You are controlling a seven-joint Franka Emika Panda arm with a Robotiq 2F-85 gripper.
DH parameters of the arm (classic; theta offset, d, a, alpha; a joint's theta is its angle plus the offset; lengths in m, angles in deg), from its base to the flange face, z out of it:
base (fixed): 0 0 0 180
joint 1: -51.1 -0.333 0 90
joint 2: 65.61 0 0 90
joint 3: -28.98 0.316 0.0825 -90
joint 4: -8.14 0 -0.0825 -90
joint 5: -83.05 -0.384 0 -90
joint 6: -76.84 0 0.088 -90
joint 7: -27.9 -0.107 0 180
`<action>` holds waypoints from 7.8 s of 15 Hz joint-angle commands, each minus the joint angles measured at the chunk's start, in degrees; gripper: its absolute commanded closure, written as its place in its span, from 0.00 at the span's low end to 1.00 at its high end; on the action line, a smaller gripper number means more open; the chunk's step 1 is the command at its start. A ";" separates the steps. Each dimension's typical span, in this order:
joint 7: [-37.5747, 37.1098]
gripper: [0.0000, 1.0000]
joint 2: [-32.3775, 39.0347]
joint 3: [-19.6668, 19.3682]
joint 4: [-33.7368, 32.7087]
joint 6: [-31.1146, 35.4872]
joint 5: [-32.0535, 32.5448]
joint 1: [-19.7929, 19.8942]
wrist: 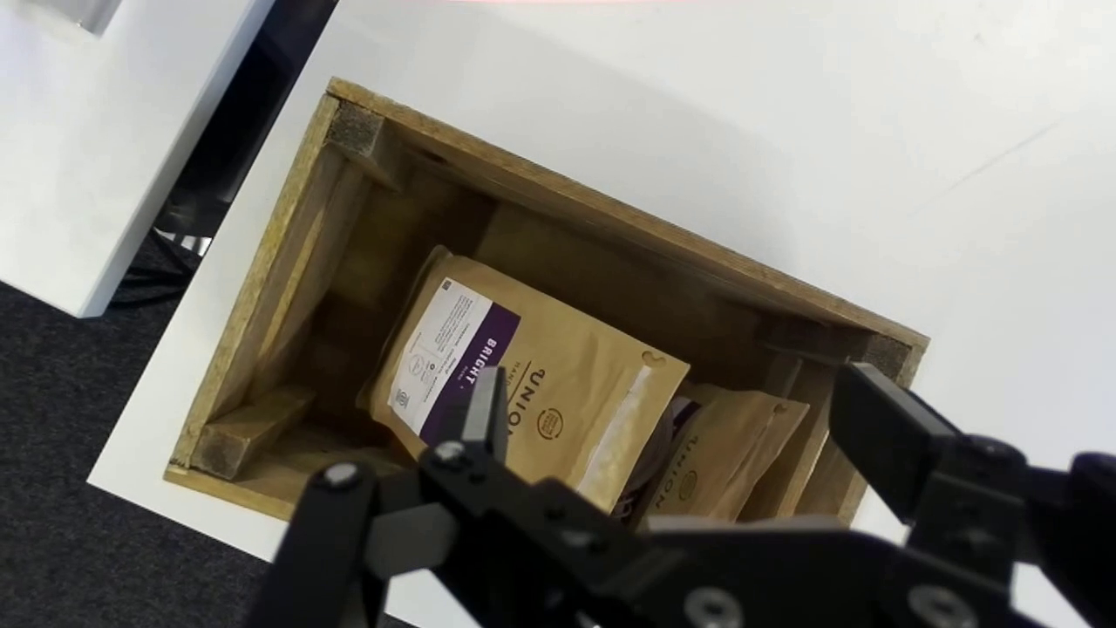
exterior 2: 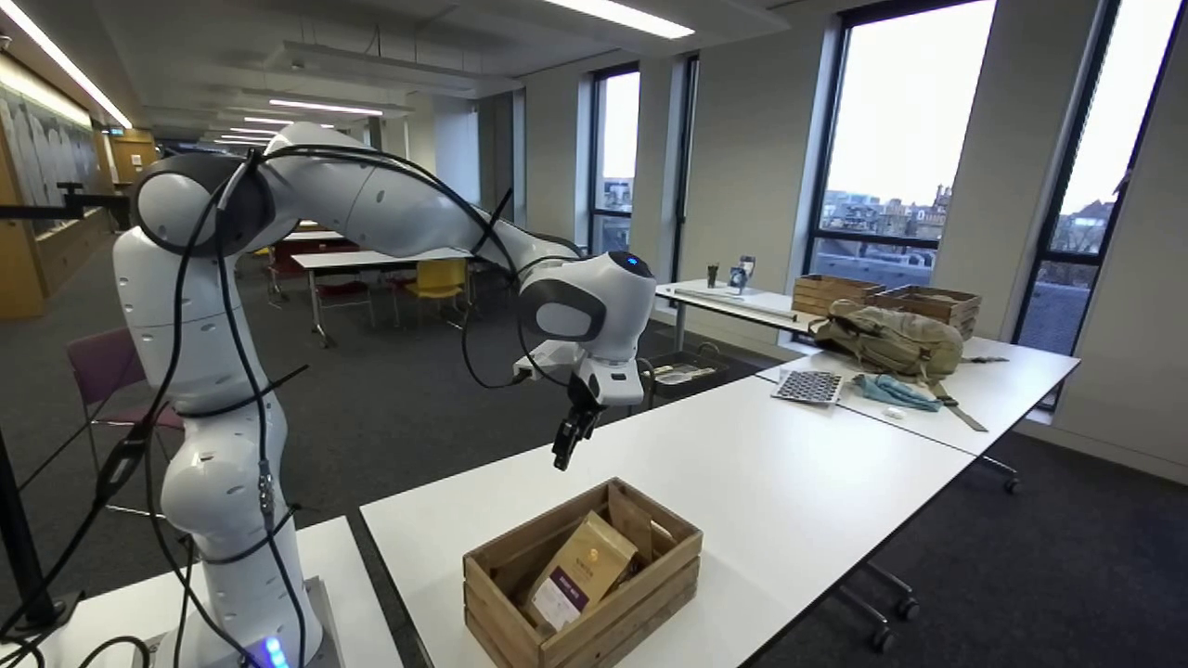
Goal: Pick up the paper bag from the box and put it on the table
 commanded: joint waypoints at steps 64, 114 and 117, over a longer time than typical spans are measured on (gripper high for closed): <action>-8.46 1.00 -5.87 9.55 -4.49 2.85 11.79 -3.99; 13.07 0.22 20.08 17.22 -13.82 -1.20 12.25 -17.06; 12.19 0.01 15.82 16.61 -13.02 -1.58 14.82 -16.56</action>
